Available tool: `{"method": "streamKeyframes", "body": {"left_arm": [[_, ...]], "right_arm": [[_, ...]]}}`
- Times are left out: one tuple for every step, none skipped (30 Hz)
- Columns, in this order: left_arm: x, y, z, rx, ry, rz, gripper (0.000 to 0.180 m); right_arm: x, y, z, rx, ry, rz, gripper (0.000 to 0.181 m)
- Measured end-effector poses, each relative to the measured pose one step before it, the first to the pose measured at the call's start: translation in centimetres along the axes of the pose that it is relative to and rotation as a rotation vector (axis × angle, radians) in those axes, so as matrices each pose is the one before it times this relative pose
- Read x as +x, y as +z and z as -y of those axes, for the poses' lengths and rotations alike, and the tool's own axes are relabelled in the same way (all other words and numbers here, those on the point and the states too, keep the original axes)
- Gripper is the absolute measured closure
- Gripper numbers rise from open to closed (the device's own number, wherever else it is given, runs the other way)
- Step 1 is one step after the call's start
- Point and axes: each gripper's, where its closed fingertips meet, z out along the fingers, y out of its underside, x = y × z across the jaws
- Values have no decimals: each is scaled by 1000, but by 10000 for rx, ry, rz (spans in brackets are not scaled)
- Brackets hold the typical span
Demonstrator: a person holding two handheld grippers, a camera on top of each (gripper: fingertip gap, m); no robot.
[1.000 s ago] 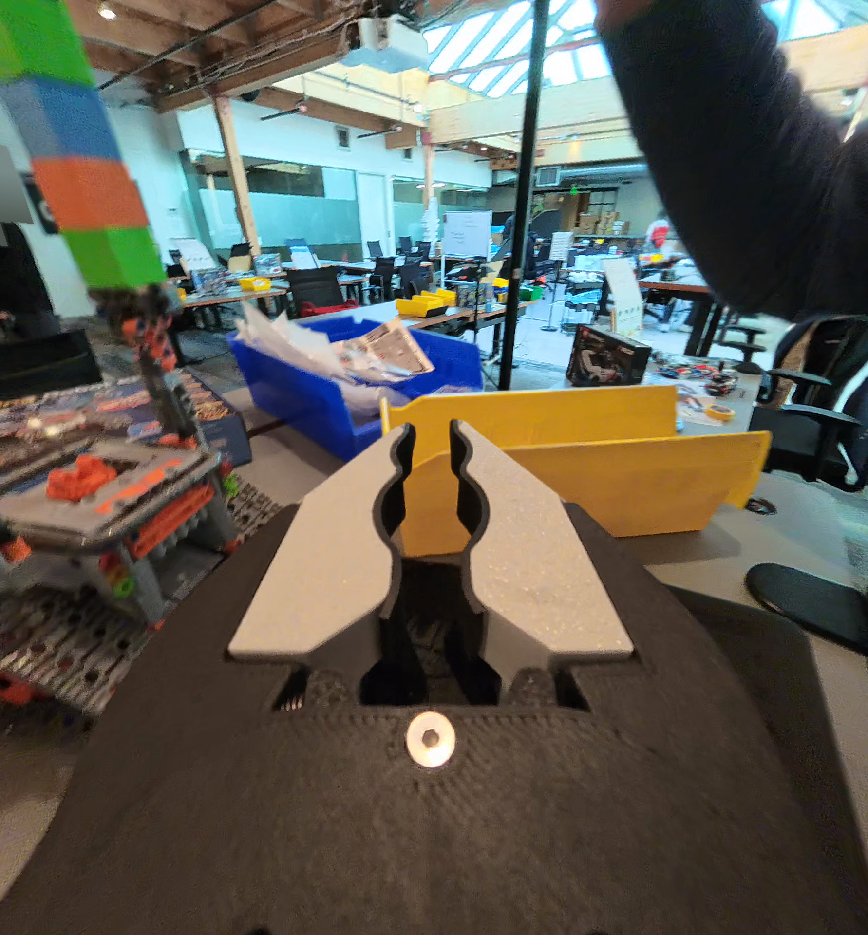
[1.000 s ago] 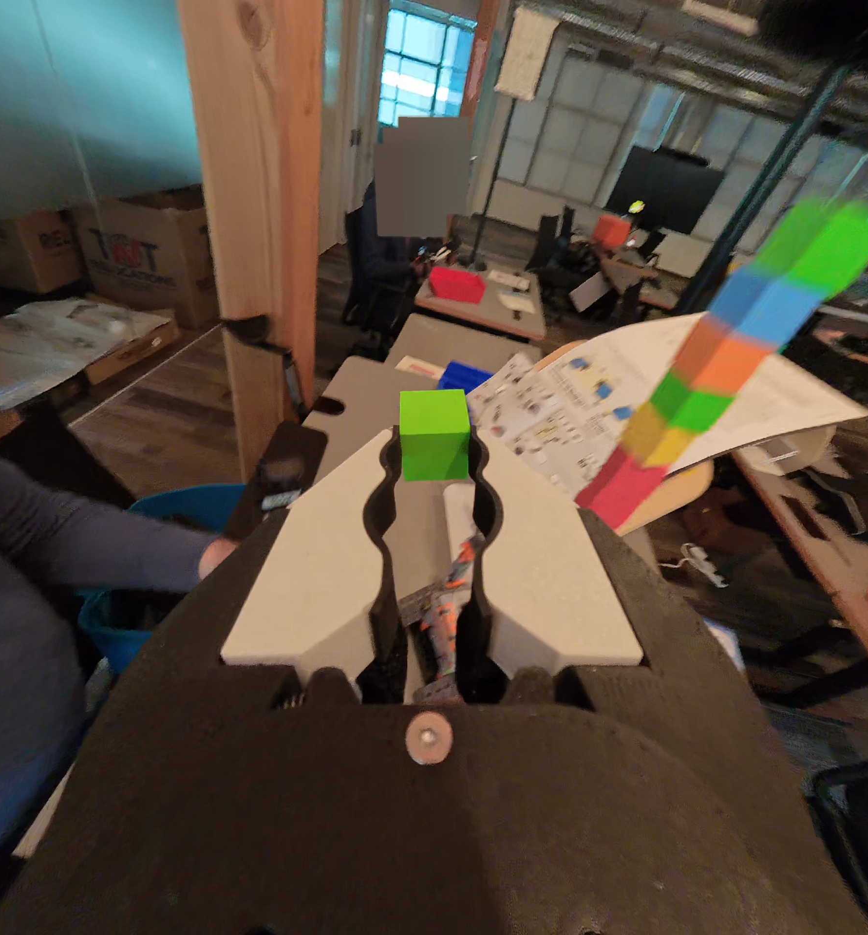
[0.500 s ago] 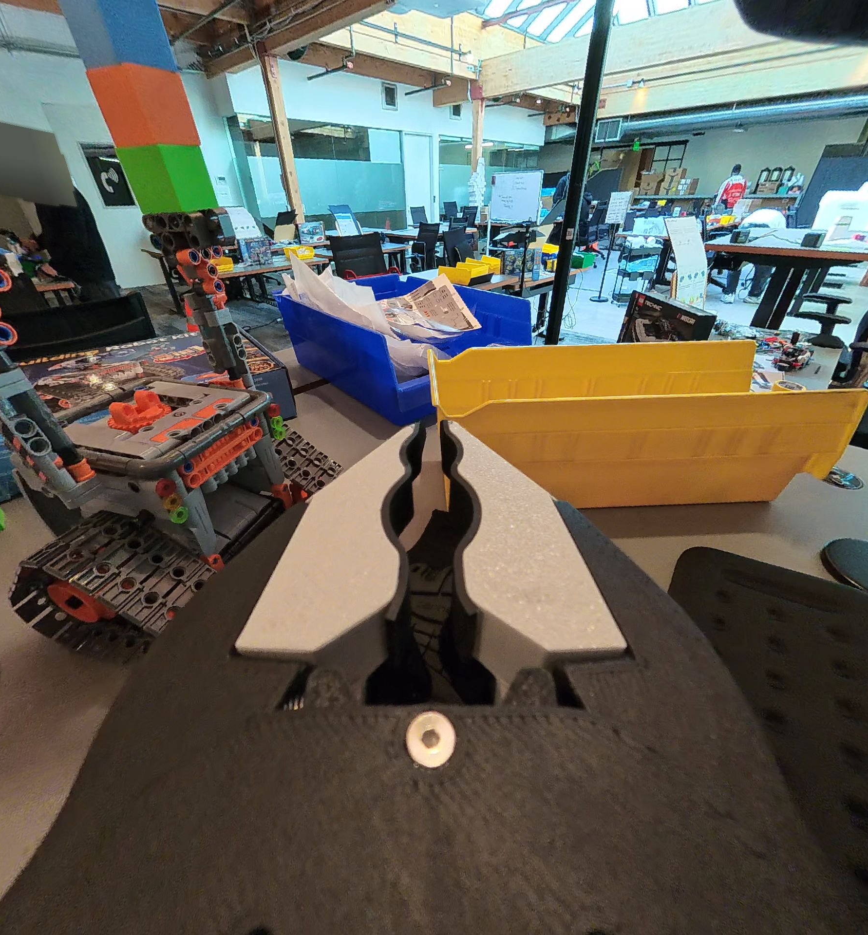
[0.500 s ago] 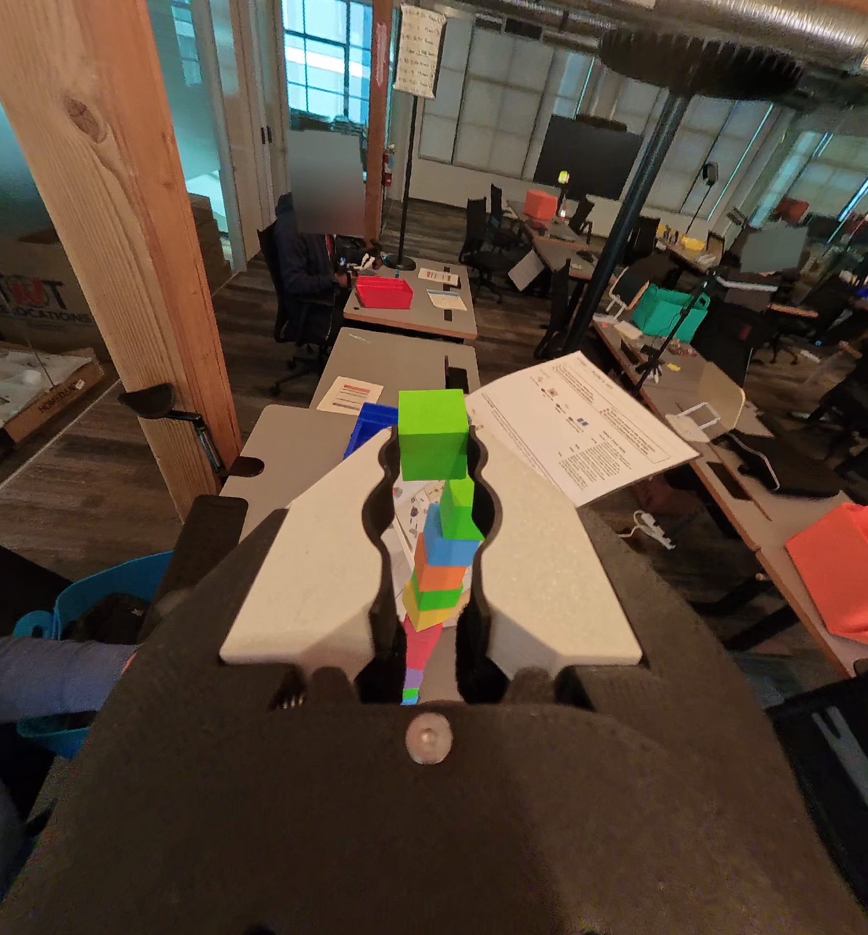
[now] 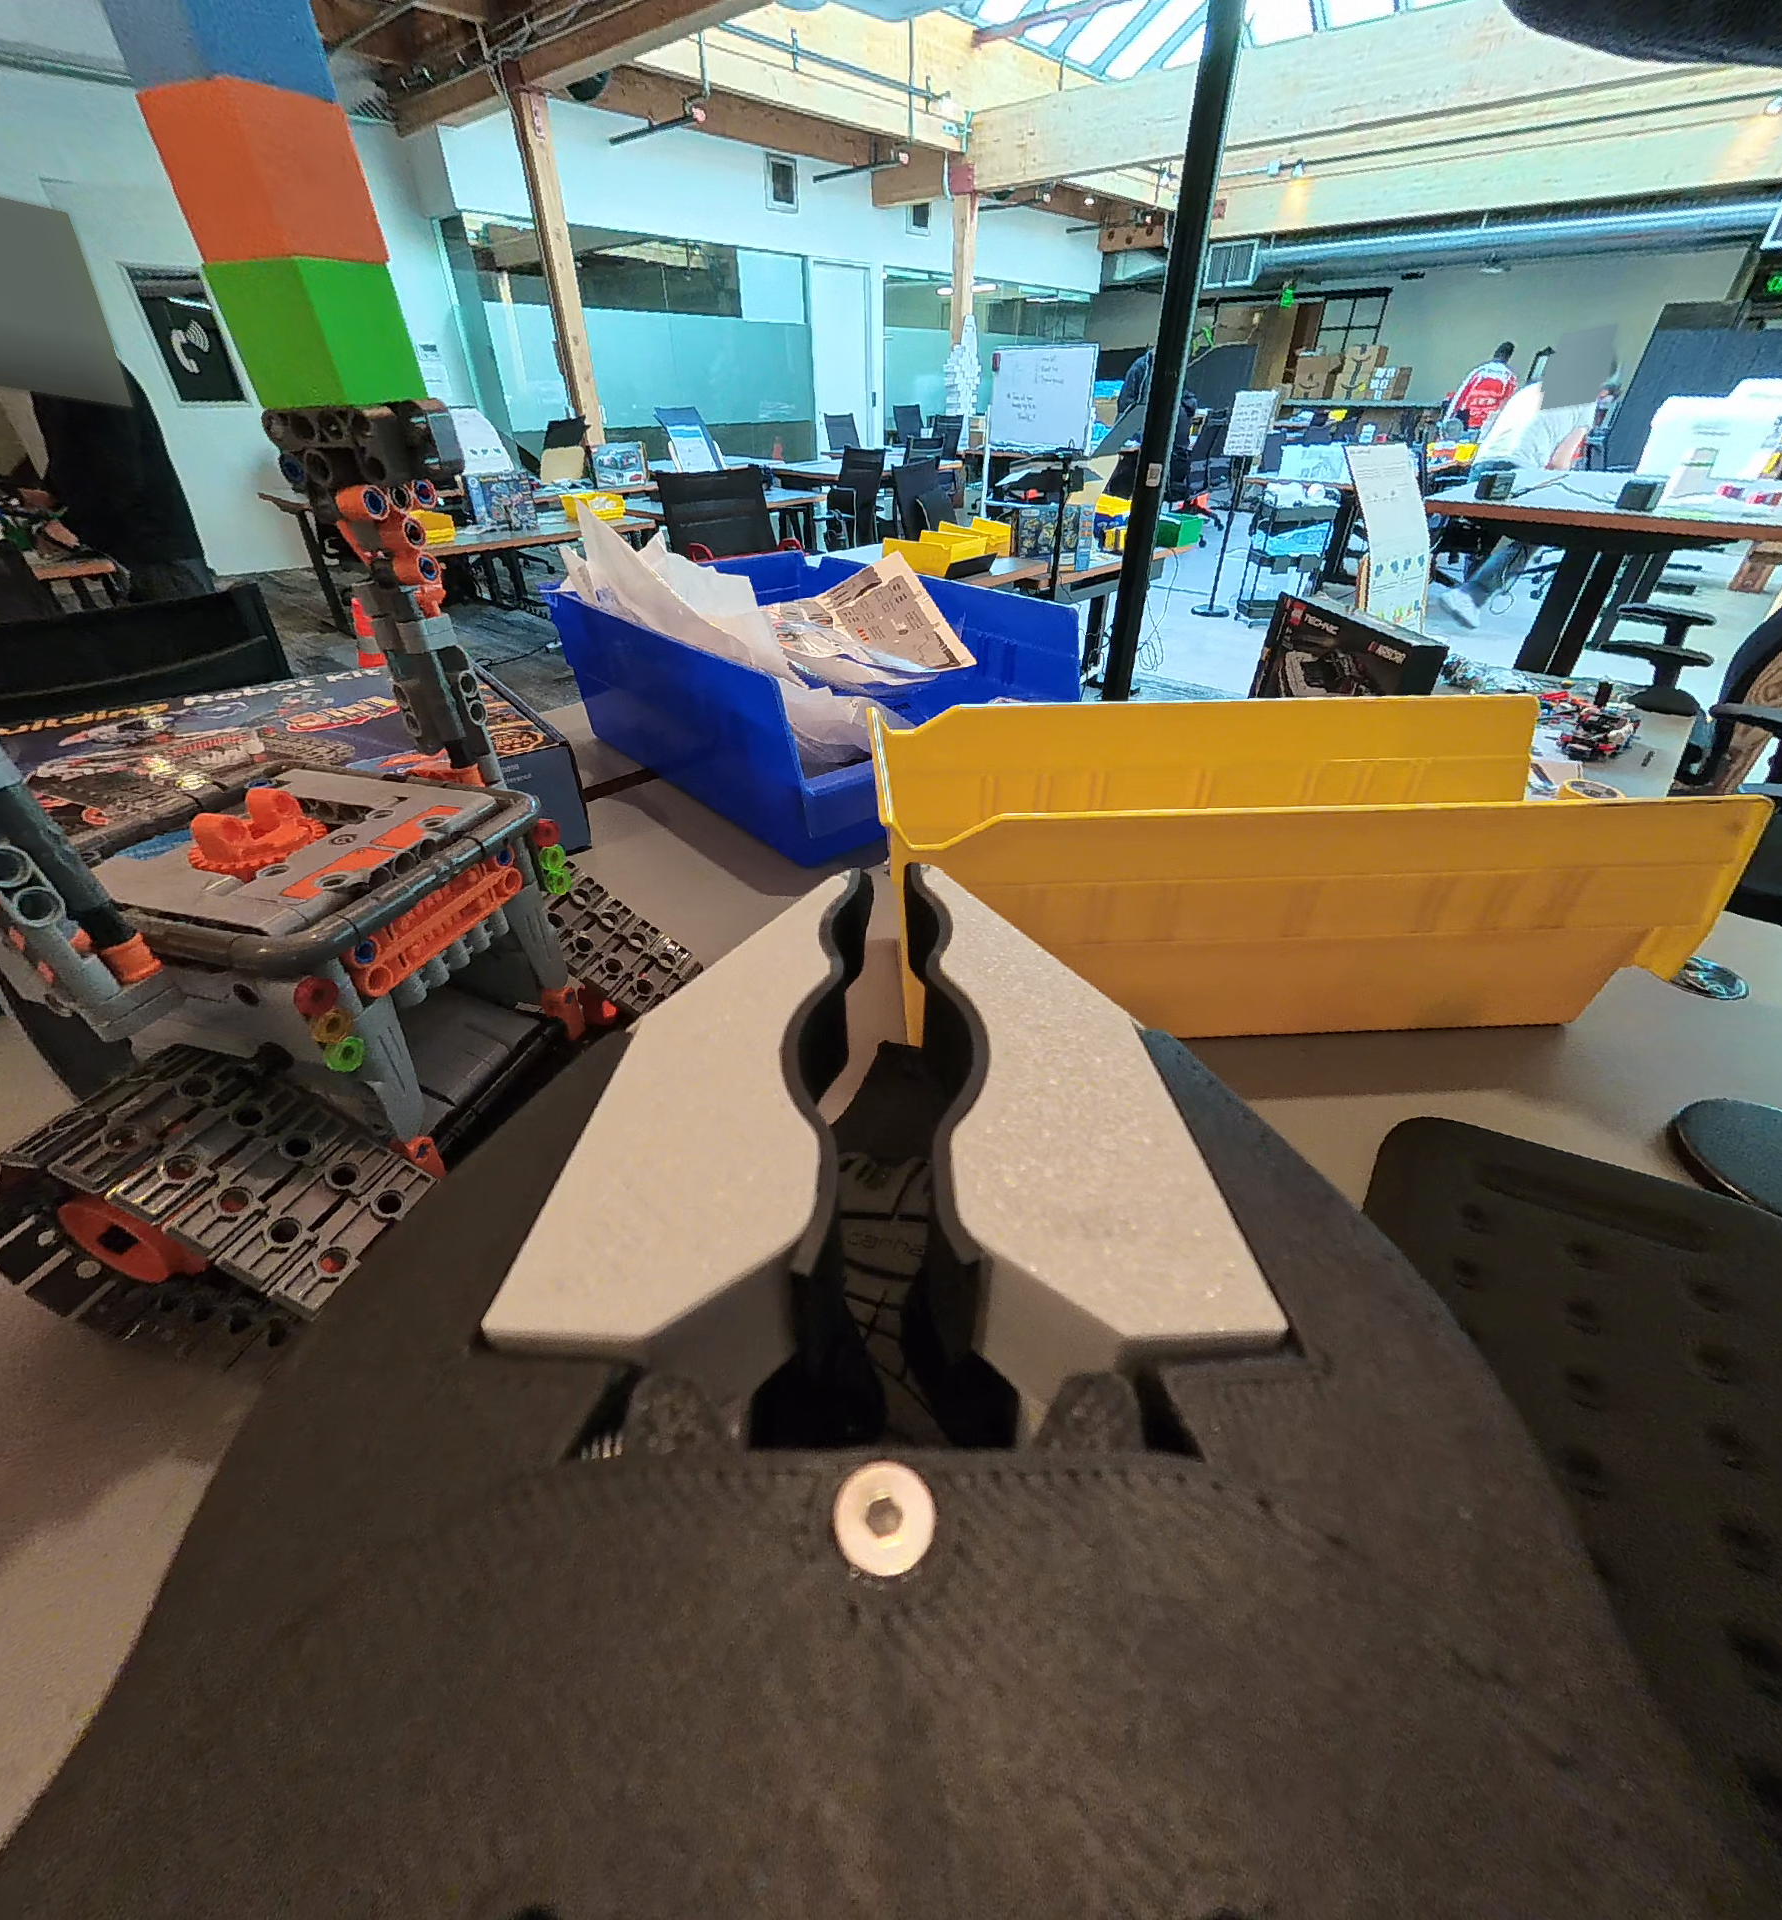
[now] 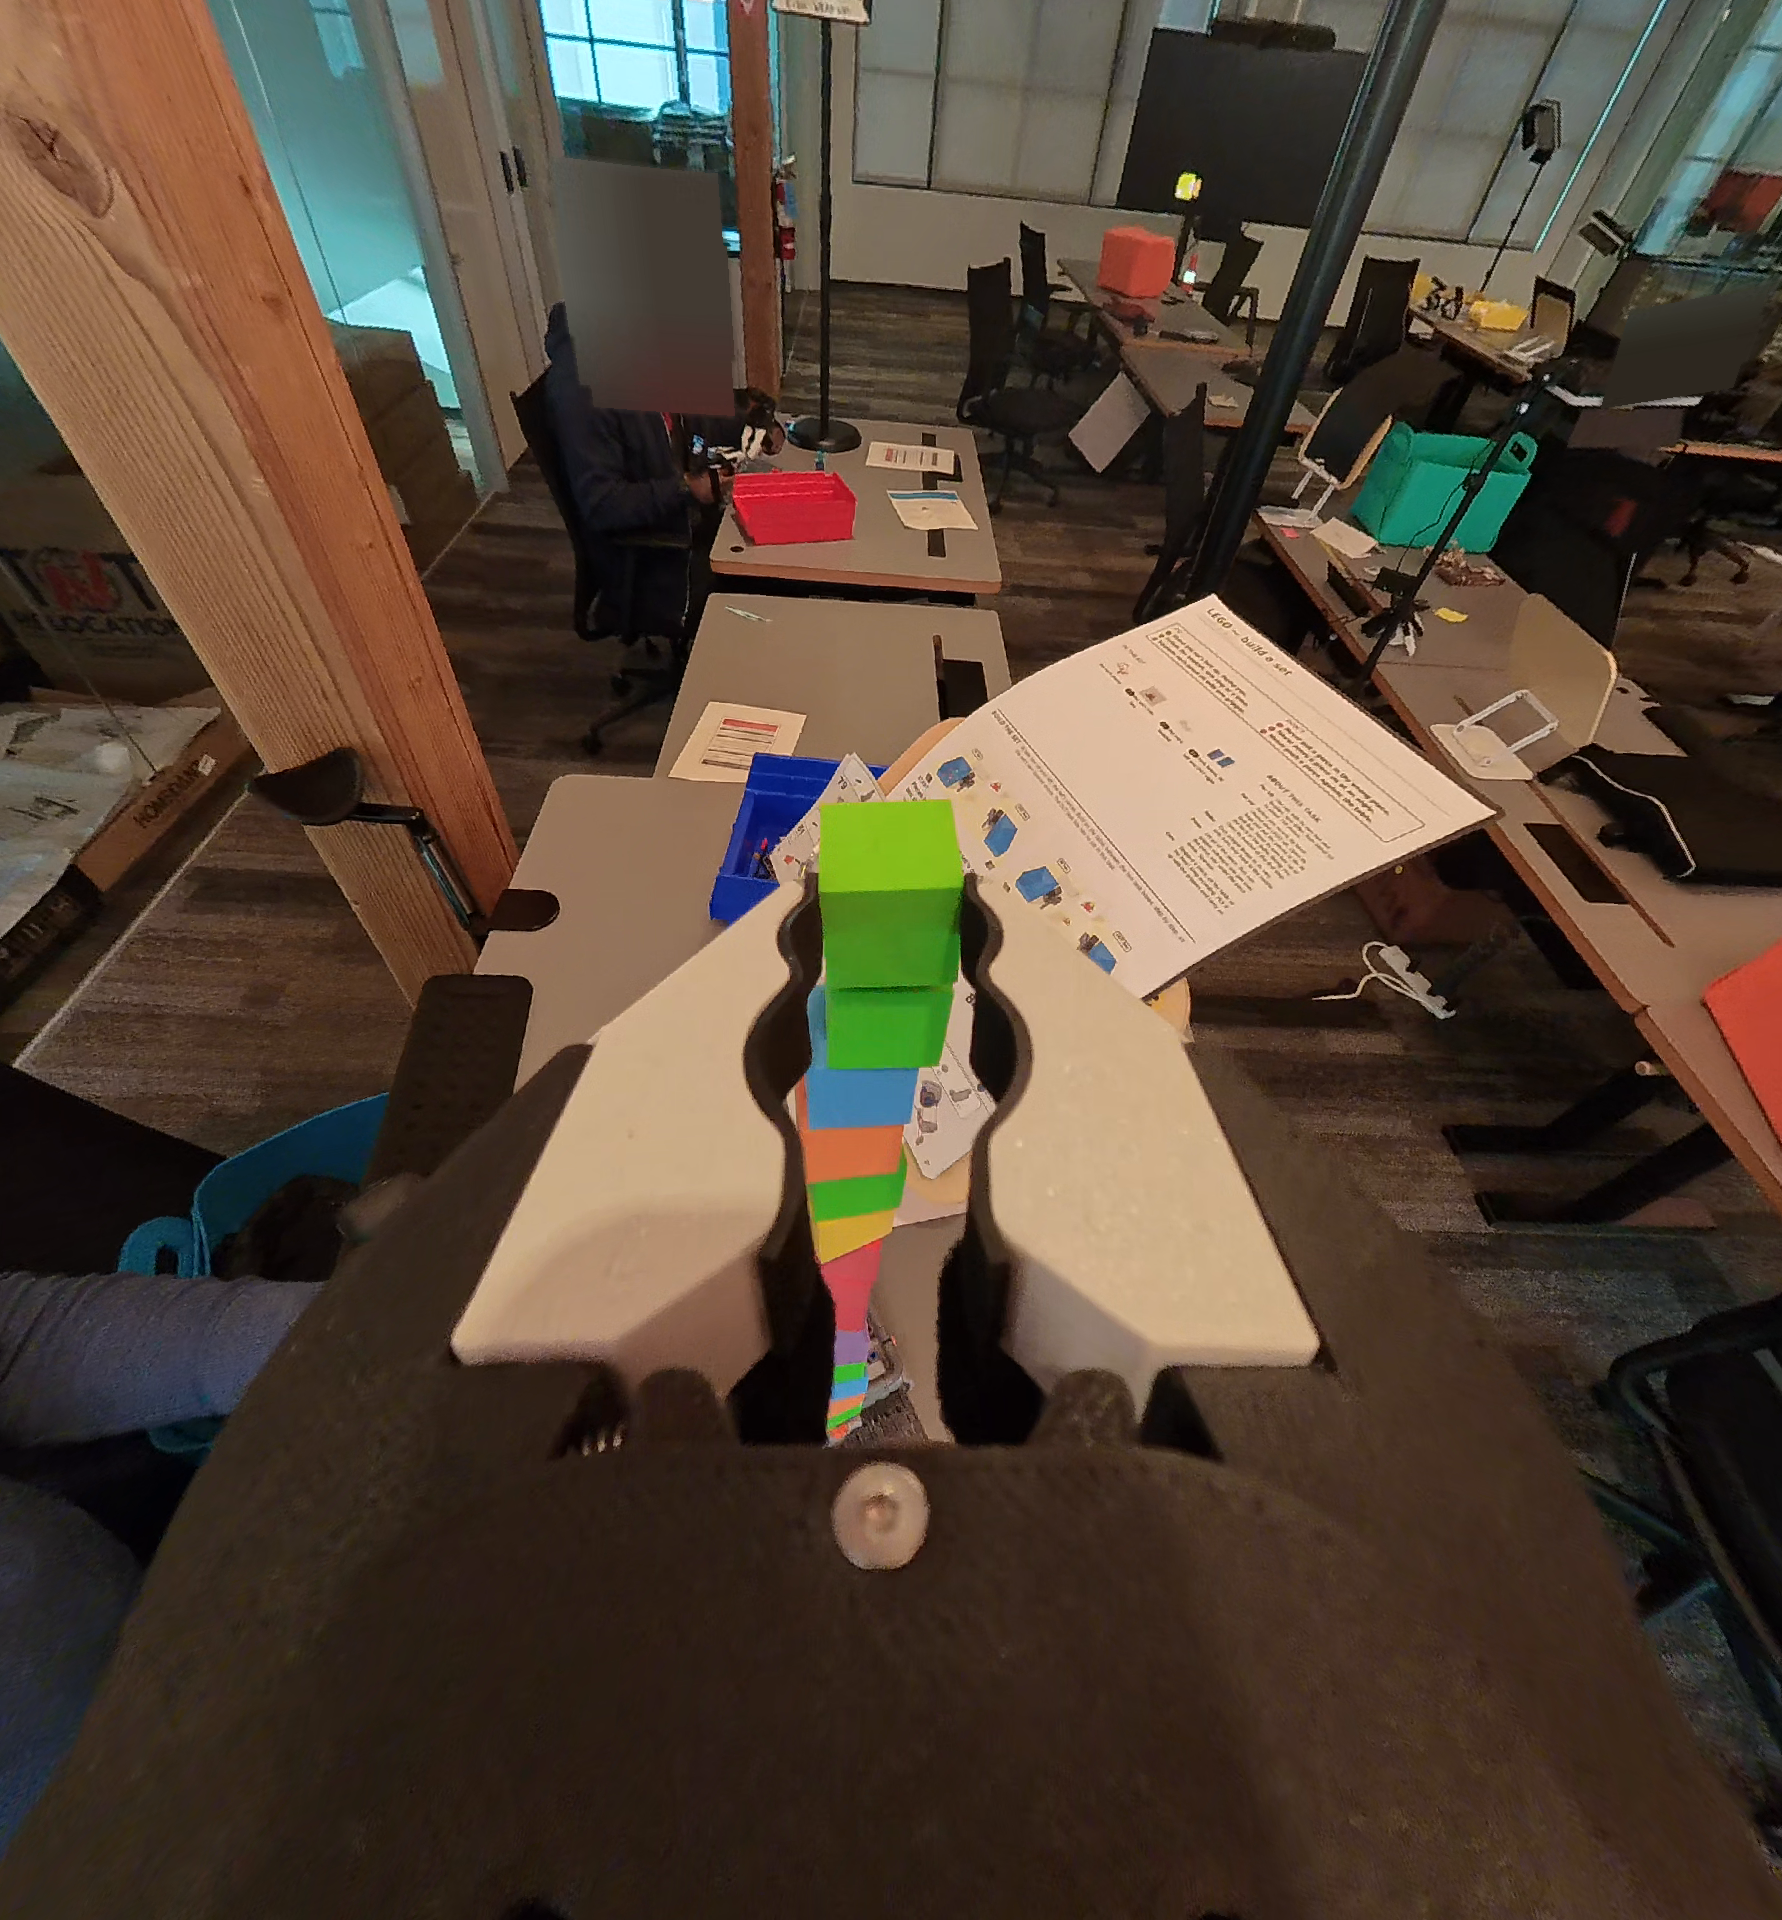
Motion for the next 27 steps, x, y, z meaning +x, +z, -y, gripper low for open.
{"method": "streamKeyframes", "body": {"left_arm": [[-7, -7, 11, 15, -20, -7, 174], [-21, 4, 4, 3, -11, -1, 174], [-9, 14, -13, -10, 3, -1, 174], [1, 0, -11, -1, 2, -9, 174], [27, 10, -11, -1, -4, -17, 174], [22, 15, -9, -7, -1, -15, 174], [18, 5, -9, -7, 6, -9, 174], [32, 1, 1, 1, 2, -24, 174], [2, 9, -14, -3, -6, -13, 174], [-4, -8, -8, 1, -8, -8, 174], [1, -10, 18, 13, -11, -10, 174], [-5, 0, 7, 12, -6, -8, 174], [-18, -6, 3, 2, -10, -11, 174], [-14, 6, -13, 5, -13, -12, 174], [-17, -4, -2, 6, -18, -15, 174], [-13, -11, 4, 10, -12, -7, 174], [-4, -15, 27, 20, -9, -8, 174], [-15, -16, 25, 19, -14, -4, 174], [-24, -26, -5, 4, -7, 6, 174], [-37, -44, 10, 8, 1, 17, 174], [-20, -51, 45, 26, -10, 10, 174], [-27, -66, 55, 33, -4, 12, 174], [-21, -75, 47, 35, 0, 12, 174], [-8, -57, 84, 46, -7, -1, 174], [-5, -39, 80, 43, -14, -13, 174], [-1, -12, 73, 38, -12, -16, 174], [-9, 14, 47, 19, -4, -6, 174]], "right_arm": [[-13, 72, 22, 22, 24, 30, 156], [50, 77, -64, -42, 17, -14, 156], [13, 74, -49, -32, -16, -1, 156], [-19, 71, 24, 14, 12, 37, 156], [27, 73, -35, -15, 35, 18, 156], [81, 60, -50, -27, 9, -23, 156], [67, 46, -26, -10, 24, 3, 156], [-11, 43, -45, -7, 65, 62, 156], [-31, 56, -102, -50, 66, 79, 156], [31, 35, -57, -27, 40, 21, 156], [9, -21, 84, 68, 23, 12, 154], [-4, -72, 91, 52, 45, 19, 151], [-4, -101, 55, 19, 23, 5, 151], [16, -160, 178, 106, -28, -18, 148], [-29, -185, 181, 104, -10, 9, 143], [-19, -242, 168, 86, 7, -10, 141], [25, -346, 293, 172, -41, -63, 140], [26, -428, 291, 169, -40, -99, 137], [1, -524, 237, 131, -53, -131, 134], [-167, -664, 268, 174, -132, -134, 134], [-416, -783, 197, 149, -223, -125, 133], [-541, -838, -54, 8, -316, -173, 131], [-576, -896, -256, -67, -348, -226, 131], [-782, -903, -426, -76, -351, -162, 132], [-1001, -791, -843, -250, -346, -87, 131], [-1061, -644, -1275, -442, -290, -93, 130], [-1167, -641, -1429, -428, -295, -75, 130]]}}
